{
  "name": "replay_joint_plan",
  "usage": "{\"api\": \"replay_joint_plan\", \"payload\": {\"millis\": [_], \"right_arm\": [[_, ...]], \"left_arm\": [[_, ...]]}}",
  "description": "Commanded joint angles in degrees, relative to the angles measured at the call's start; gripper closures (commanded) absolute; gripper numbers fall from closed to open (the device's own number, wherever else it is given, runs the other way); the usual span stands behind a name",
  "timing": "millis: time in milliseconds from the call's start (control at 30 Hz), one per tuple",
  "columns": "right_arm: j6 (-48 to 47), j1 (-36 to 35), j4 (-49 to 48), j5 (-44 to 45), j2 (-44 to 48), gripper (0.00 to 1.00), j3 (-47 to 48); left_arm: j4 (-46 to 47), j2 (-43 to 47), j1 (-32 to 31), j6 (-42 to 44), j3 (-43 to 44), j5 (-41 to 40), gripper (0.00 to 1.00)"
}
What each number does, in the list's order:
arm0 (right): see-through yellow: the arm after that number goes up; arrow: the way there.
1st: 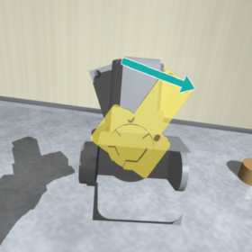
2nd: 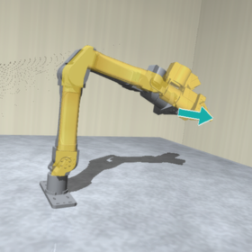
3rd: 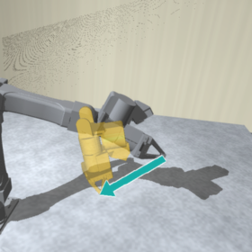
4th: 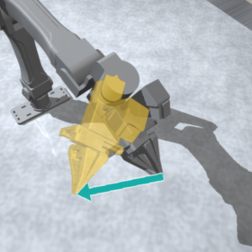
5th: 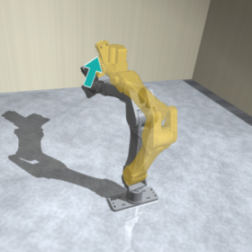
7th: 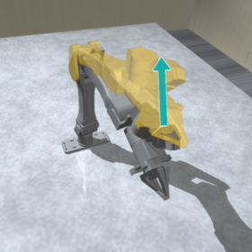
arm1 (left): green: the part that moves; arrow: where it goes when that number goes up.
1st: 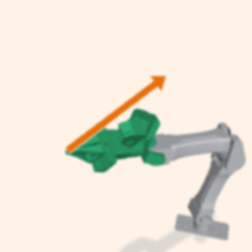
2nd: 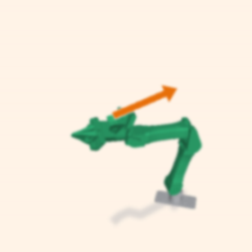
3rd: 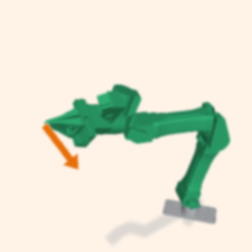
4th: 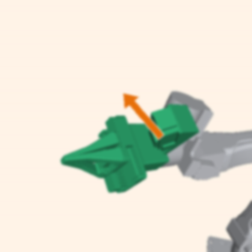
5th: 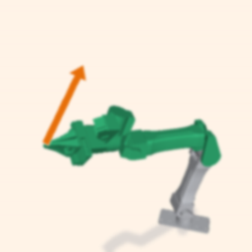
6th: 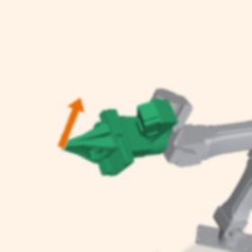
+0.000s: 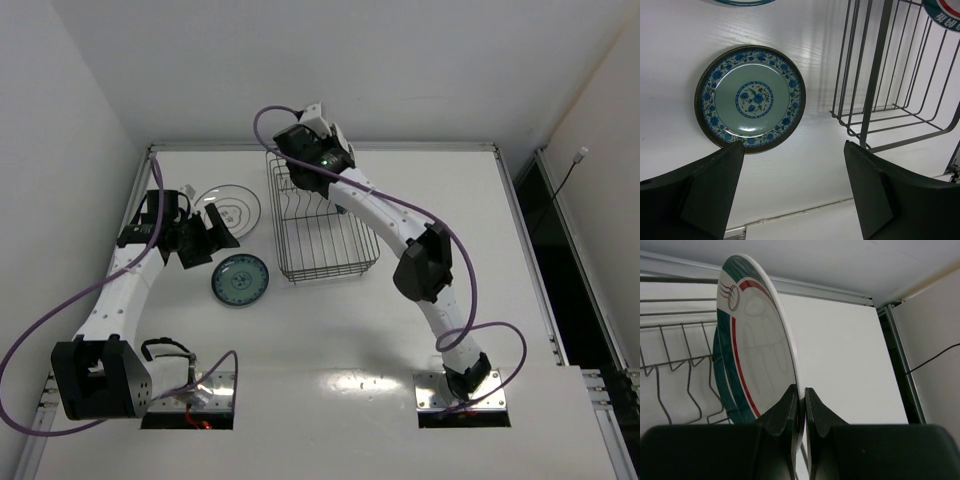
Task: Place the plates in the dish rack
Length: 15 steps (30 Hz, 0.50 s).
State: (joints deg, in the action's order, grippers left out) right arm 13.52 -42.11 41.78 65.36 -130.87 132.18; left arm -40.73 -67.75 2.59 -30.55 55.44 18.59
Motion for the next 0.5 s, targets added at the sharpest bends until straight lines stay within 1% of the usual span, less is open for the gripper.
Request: {"api": "replay_joint_plan", "payload": {"millis": [0,67,333,467], "right_arm": [[0.01,-0.08,-3.46,0.48,-0.62,1.0,0.36],[1.15,-0.08,-3.46,-0.06,-1.23,1.0,-0.17],[7.74,0.44,1.81,-7.52,-3.08,1.0,-1.74],[12.05,0.97,4.63,-13.14,-3.6,0.94,-2.28]], "left_arm": [[0.39,1.48,-0.3,0.57,1.16,-0.22,0.22],[0.39,1.48,-0.3,0.57,1.16,-0.74,0.22],[-0.14,1.48,-0.3,0.57,1.16,-1.27,0.22],[-0.14,1.48,-0.3,0.57,1.16,-1.27,0.22]]}}
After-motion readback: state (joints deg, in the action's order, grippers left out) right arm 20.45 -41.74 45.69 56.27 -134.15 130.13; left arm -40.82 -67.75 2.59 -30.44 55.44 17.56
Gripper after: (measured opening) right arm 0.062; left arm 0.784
